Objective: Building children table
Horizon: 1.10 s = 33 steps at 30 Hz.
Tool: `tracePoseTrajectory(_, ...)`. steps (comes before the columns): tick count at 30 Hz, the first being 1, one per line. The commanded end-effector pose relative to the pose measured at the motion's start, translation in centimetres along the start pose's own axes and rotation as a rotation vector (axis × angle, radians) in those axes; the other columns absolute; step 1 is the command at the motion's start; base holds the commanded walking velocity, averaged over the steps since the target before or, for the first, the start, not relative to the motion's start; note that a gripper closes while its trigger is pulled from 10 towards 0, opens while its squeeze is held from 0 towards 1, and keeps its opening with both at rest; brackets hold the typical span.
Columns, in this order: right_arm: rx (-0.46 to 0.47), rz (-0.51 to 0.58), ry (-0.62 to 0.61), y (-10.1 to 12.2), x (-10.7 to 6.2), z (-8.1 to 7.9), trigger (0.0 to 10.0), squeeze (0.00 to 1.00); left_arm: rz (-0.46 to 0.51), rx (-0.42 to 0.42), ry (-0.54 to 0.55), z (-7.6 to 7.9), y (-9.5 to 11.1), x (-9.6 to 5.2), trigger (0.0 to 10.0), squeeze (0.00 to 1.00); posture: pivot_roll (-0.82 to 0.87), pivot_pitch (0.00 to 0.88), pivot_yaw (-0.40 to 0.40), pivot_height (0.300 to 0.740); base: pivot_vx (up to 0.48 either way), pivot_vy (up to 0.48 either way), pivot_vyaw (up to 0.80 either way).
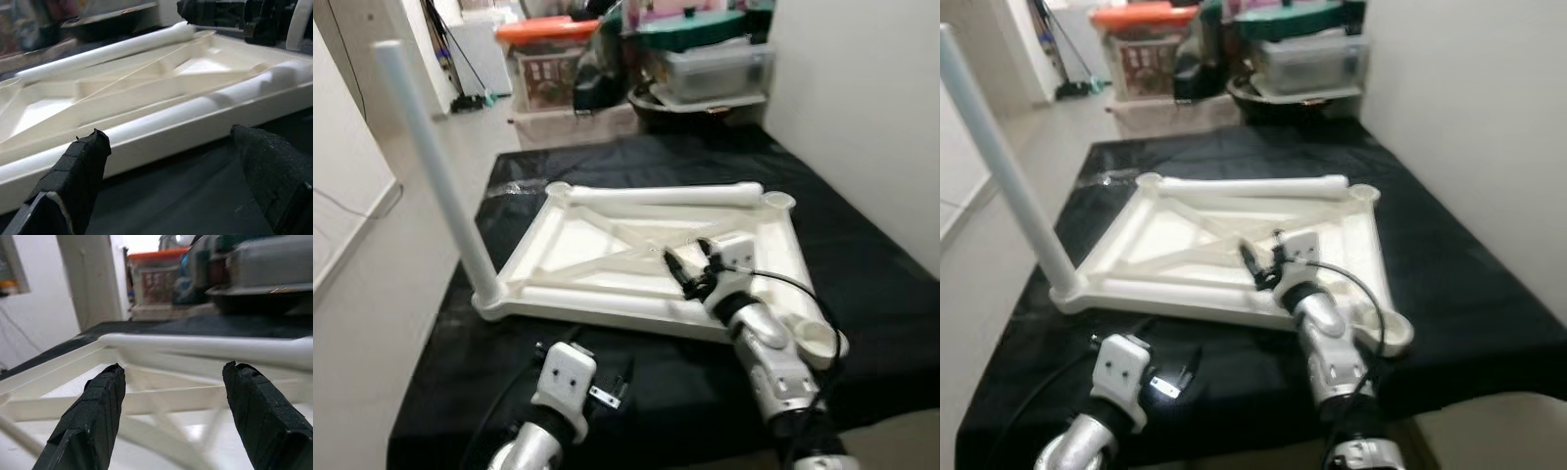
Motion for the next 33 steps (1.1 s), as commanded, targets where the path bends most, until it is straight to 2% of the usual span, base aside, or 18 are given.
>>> tracePoseTrajectory(1,0.001,0.019,0.032,0.5,0.7,-1.0,10.0,0.00,-0.025,0.007,0.024,-0.8,-0.5,-0.3,10.0,0.00,-0.01,0.000,0.012,0.740,0.307,-0.364,0.00)
tracePoseTrajectory(4,0.001,0.022,0.032,0.8,1.0,-0.8,10.0,0.00,-0.021,0.000,0.012,-0.6,-0.4,-0.3,10.0,0.00,-0.01,0.000,0.012,0.740,0.311,-0.361,0.00)
tracePoseTrajectory(9,-0.003,0.028,0.035,1.0,1.3,-0.7,10.0,0.00,-0.020,-0.024,0.037,-0.9,-0.4,-0.3,10.0,0.00,-0.01,0.000,0.014,0.740,0.000,0.000,0.00)
tracePoseTrajectory(15,0.033,0.016,0.104,1.2,1.9,-1.1,10.0,0.00,-0.015,-0.024,0.065,-1.3,-0.3,-0.4,10.0,0.00,-0.01,0.000,0.007,0.740,0.000,0.000,0.00)
tracePoseTrajectory(18,0.127,-0.075,0.263,0.4,2.5,-1.8,10.0,0.00,-0.006,-0.036,0.084,-1.5,-0.1,-0.5,10.0,0.00,-0.01,0.000,0.007,0.740,0.000,0.000,0.00)
tracePoseTrajectory(20,0.133,-0.084,0.311,0.4,2.5,-2.0,10.0,0.00,-0.004,-0.038,0.084,-1.5,-0.1,-0.5,10.0,0.00,-0.01,0.000,0.008,0.740,0.000,0.000,0.00)
tracePoseTrajectory(22,0.127,-0.117,0.431,0.0,1.9,-2.5,10.0,0.00,-0.001,-0.037,0.085,-1.4,0.1,-0.6,10.0,0.00,0.00,0.000,0.006,0.740,0.000,0.000,0.00)
tracePoseTrajectory(24,0.128,-0.131,0.452,-0.2,1.8,-2.5,10.0,0.00,0.000,-0.038,0.086,-1.4,0.1,-0.6,10.0,0.00,0.00,0.000,0.006,0.740,0.000,0.000,0.00)
tracePoseTrajectory(25,0.115,-0.145,0.508,-0.4,1.4,-2.7,10.0,0.00,0.001,-0.042,0.092,-1.5,0.1,-0.6,10.0,0.00,0.00,0.000,0.006,0.740,0.000,0.000,0.00)
tracePoseTrajectory(27,0.155,-0.181,0.575,-0.6,0.8,-2.3,10.0,0.00,0.010,-0.068,0.106,-1.7,0.4,-1.0,10.0,0.00,0.00,0.000,0.009,0.740,0.000,0.000,0.00)
tracePoseTrajectory(29,0.163,-0.192,0.575,-0.6,0.8,-1.9,10.0,0.00,0.010,-0.066,0.108,-1.7,0.4,-1.1,10.0,0.00,-0.02,0.000,0.010,0.740,0.000,0.000,0.00)
tracePoseTrajectory(30,0.171,-0.221,0.519,-0.9,1.2,-0.7,10.0,0.00,0.003,-0.051,0.104,-1.7,0.3,-1.5,10.0,0.00,-0.03,0.000,-0.001,0.740,0.000,0.000,0.00)
tracePoseTrajectory(33,0.154,-0.233,0.482,-1.0,1.5,-0.1,10.0,0.00,0.002,-0.046,0.103,-1.6,0.3,-1.7,10.0,0.00,-0.03,0.000,-0.001,0.740,0.000,0.000,0.00)
Point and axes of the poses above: a point about 5 cm out from each wrist's last joint towards the gripper, its own x axis pointing out of the wrist towards the gripper, its own y axis along the axis of the wrist's last joint, z = x × y, the point moved 4 cm from there along x, pointing out of the wrist towards the gripper, and after that the axes turned 15 degrees about -x, right-handed, at the moved point
